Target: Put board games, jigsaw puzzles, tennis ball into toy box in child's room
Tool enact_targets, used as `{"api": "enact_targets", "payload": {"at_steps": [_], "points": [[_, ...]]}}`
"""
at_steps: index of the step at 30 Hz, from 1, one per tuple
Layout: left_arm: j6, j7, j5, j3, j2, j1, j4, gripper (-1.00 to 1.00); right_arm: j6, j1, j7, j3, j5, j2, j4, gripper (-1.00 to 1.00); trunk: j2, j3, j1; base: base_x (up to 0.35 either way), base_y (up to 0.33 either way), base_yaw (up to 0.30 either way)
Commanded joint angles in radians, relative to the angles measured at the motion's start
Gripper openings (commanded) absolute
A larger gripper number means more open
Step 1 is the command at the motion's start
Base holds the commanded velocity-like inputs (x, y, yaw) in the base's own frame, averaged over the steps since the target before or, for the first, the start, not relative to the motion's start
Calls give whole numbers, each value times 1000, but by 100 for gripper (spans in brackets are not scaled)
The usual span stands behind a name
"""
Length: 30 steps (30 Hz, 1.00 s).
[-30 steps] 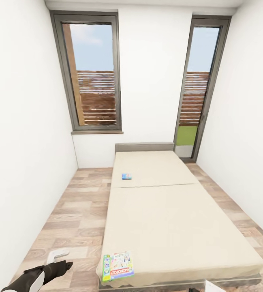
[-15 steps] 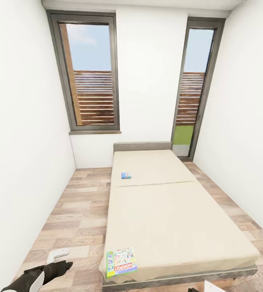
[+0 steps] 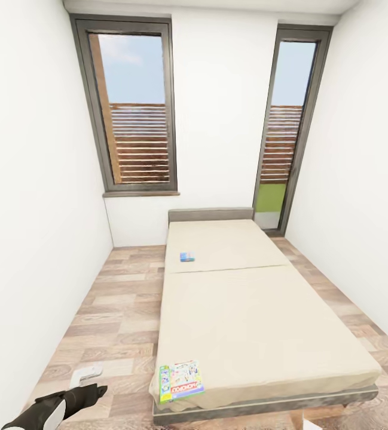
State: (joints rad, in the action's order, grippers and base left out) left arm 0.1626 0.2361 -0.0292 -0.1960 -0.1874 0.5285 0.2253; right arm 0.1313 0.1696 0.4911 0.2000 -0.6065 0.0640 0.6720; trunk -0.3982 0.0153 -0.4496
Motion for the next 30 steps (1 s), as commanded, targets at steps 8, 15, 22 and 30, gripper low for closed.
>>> {"api": "enact_targets", "payload": {"at_steps": [8, 15, 22, 30], "points": [[8, 5, -3, -6, 0, 0, 2, 100, 5, 1, 8, 6, -2, 1, -57, 100, -2, 2, 0, -34, -3, 0], [8, 5, -3, -6, 0, 0, 2, 100, 0, 1, 8, 4, -2, 0, -61, 100, -2, 2, 0, -5, -159, 0], [8, 5, -3, -6, 0, 0, 2, 100, -1, 1, 7, 3, -3, 0, -60, 100, -2, 2, 0, -1, -63, 0], [8, 5, -3, -6, 0, -1, 2, 100, -2, 1, 7, 3, -3, 0, -60, 100, -2, 2, 0, 0, -6, 0]]}}
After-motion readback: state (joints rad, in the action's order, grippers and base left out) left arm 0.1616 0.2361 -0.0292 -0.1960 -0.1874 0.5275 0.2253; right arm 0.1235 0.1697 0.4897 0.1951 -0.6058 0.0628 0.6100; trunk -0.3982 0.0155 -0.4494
